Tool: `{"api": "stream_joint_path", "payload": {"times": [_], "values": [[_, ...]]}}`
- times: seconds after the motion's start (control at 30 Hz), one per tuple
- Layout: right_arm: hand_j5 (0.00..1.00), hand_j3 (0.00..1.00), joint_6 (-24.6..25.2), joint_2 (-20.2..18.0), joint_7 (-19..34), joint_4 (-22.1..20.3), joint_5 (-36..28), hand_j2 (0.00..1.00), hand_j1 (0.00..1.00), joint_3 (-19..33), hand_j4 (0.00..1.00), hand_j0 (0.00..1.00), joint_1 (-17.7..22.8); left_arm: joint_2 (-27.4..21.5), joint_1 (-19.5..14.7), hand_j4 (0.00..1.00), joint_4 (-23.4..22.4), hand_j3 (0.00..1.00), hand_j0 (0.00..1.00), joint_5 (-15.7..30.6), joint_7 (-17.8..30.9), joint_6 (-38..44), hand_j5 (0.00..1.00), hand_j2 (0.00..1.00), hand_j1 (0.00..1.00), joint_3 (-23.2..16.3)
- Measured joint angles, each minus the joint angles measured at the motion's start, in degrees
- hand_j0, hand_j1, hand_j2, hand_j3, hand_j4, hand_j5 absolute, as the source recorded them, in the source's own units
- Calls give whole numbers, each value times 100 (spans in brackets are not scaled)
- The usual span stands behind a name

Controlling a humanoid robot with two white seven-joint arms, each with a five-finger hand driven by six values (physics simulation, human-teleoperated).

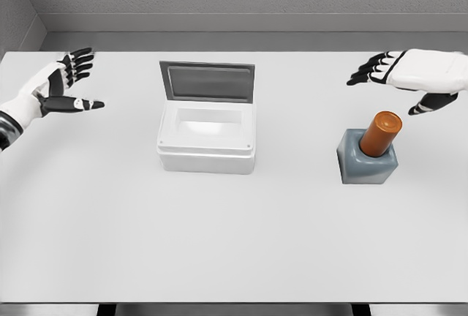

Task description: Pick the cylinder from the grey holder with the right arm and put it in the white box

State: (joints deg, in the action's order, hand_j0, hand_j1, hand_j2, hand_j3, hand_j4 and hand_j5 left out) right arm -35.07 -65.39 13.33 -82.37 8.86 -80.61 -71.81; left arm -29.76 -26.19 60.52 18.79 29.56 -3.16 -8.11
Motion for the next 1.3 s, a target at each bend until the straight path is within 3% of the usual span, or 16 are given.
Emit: {"api": "stream_joint_path", "payload": {"times": [0.53,0.8,1.3], "values": [[100,100,0,-60,-8,28,-22,100,100,-34,100,100,26,170,70,100,-212,100,100,-111,15,-818,100,100,100,373],[100,100,-2,-70,790,-87,-8,100,100,-104,100,100,-44,198,79,100,-224,100,100,-116,15,-877,100,100,100,386],[100,100,-3,48,1147,-286,3,100,100,-128,100,100,-62,189,79,100,-240,100,100,-116,27,-868,100,100,100,387]]}}
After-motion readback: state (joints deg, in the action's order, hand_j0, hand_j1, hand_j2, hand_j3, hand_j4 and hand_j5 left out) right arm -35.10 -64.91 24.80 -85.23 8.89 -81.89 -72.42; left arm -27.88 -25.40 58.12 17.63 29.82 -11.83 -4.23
